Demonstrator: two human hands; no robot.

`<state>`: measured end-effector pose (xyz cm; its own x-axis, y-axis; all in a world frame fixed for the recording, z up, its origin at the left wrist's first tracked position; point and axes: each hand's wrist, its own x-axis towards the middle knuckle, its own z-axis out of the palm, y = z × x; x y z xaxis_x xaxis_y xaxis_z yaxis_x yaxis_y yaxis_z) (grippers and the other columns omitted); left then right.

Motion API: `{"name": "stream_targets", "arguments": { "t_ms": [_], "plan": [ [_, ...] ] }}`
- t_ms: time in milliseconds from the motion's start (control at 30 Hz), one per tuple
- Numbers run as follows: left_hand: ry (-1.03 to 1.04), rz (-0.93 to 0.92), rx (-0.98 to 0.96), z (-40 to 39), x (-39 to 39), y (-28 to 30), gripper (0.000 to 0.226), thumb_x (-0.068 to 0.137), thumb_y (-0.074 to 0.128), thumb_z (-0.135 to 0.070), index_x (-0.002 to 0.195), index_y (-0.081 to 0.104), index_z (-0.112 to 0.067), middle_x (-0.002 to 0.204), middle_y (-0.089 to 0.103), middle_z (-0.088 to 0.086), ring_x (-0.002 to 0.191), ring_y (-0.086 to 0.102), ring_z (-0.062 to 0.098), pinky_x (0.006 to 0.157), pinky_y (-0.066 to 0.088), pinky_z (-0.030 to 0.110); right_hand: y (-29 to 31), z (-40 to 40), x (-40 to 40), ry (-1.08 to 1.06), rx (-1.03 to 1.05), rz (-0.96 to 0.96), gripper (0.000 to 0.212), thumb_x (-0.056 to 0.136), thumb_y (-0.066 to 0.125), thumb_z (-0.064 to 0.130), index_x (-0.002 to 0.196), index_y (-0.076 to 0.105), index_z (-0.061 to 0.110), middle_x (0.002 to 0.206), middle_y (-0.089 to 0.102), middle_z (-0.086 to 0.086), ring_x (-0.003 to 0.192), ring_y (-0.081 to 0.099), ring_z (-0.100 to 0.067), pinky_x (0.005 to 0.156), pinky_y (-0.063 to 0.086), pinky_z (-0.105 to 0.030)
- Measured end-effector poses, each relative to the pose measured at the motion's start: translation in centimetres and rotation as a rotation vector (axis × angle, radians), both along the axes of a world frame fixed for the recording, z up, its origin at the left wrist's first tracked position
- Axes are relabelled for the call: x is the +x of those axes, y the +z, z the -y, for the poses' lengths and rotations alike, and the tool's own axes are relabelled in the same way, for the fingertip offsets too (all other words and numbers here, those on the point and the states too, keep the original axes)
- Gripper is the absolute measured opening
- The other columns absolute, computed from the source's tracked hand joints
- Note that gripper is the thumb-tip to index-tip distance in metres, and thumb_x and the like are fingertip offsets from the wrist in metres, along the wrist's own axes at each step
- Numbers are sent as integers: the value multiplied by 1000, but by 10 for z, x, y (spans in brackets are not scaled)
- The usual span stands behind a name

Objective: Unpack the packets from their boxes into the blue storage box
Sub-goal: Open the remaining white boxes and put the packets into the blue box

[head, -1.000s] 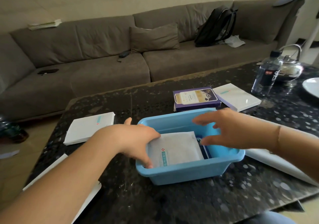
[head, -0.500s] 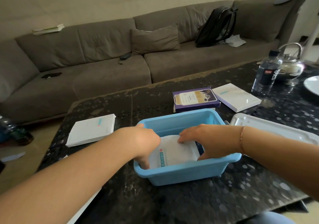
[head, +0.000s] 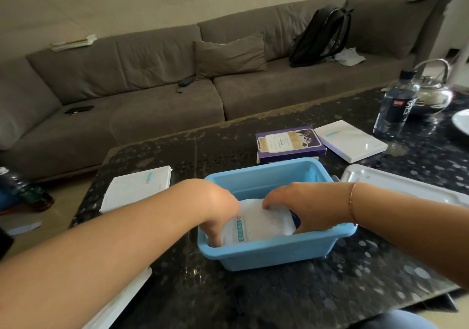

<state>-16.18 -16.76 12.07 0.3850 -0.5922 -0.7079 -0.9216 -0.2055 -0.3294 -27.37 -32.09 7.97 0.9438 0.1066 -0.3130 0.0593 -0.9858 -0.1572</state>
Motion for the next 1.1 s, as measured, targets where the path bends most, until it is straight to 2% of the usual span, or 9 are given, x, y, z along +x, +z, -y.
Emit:
{"name": "stream_targets", "arguments": {
  "t_ms": [100,233,367,467,600,667,767,900,1100],
  "plan": [
    [0,33,-1,-1,-3,-7,75,88,68,-41,149,34,-13,126,58,5,103,59,22,81,46,30,-2,0,2,0,-2,-5,64,88,69,37,144,37,33,144,45,9,131,44,-15,113,34,-35],
    [-16,131,0,0,-11,-18,107,89,70,-34,155,-11,-8,144,44,12,120,53,30,95,44,36,-4,0,2,3,-18,6,64,87,69,37,142,37,33,141,47,8,127,46,-16,110,37,-33],
    [-69,175,-23,2,-14,-24,111,88,71,-30,153,-16,-7,148,37,15,130,46,33,108,34,45,-2,0,1,4,-19,15,64,86,70,37,141,38,32,140,47,8,126,47,-16,108,38,-33],
    [-18,95,-2,3,-3,-12,115,86,71,-41,154,-19,-16,150,37,10,127,49,30,104,40,41,1,0,0,-2,-5,10,66,86,70,39,143,36,33,143,44,10,129,43,-14,110,35,-32],
    [62,-75,41,8,13,18,95,80,77,-41,152,20,-22,139,49,1,120,53,23,99,45,37,11,4,2,-82,137,-54,77,81,74,45,145,31,40,147,37,17,132,39,-9,113,31,-32],
    [68,-154,26,12,17,22,59,83,75,-39,130,43,-23,118,56,-5,104,55,15,88,47,33,13,5,6,-134,210,-75,78,80,73,50,145,31,41,147,37,18,132,40,-9,112,32,-34],
    [89,-226,-61,16,20,18,29,90,68,-40,108,49,-28,100,56,-10,88,53,8,70,41,24,6,0,12,-152,221,-92,78,80,70,56,146,30,41,147,39,13,131,42,-13,113,34,-37],
    [44,-122,-107,13,24,3,38,86,70,-45,115,56,-24,111,62,-6,102,59,17,91,49,37,-7,-8,18,-129,174,-52,83,79,70,58,147,28,37,146,39,9,132,42,-15,114,34,-39],
    [59,-140,-148,8,31,-3,51,79,78,-41,120,51,-27,114,60,-7,105,58,16,85,45,33,-6,-17,16,-165,212,-8,84,80,71,55,149,25,37,148,37,9,135,39,-14,115,32,-36]
  ]
}}
